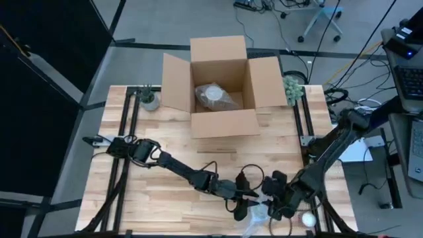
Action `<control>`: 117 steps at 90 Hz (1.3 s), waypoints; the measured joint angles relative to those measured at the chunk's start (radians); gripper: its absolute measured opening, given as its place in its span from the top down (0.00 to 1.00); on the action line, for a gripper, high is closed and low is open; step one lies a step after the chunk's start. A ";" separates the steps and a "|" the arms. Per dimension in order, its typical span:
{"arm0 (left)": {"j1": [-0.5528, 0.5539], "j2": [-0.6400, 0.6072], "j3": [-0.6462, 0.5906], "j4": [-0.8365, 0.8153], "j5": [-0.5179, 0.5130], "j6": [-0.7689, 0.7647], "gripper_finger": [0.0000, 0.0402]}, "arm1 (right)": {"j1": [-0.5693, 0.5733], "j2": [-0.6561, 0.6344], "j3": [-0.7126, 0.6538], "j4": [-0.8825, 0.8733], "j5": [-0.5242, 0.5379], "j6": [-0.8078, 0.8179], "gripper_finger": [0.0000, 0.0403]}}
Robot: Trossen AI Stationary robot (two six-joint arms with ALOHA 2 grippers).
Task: Wrap mug
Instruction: Wrap the red mug with the bubble wrap
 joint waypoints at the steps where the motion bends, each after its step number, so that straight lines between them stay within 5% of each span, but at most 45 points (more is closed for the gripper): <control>1: 0.000 0.000 0.000 0.000 0.002 0.000 0.65 | -0.002 0.011 0.001 0.006 -0.005 -0.001 0.55; 21: 0.002 0.000 0.000 0.000 0.005 0.000 0.65 | -0.040 0.141 0.010 0.040 -0.020 0.028 0.55; 61: -0.014 -0.112 -0.009 -0.059 0.098 0.037 0.65 | -0.052 0.127 0.003 0.049 -0.025 0.003 0.55; 117: -0.041 -0.012 0.004 -0.014 -0.063 0.064 0.65 | -0.054 0.043 -0.012 0.066 -0.009 -0.008 0.55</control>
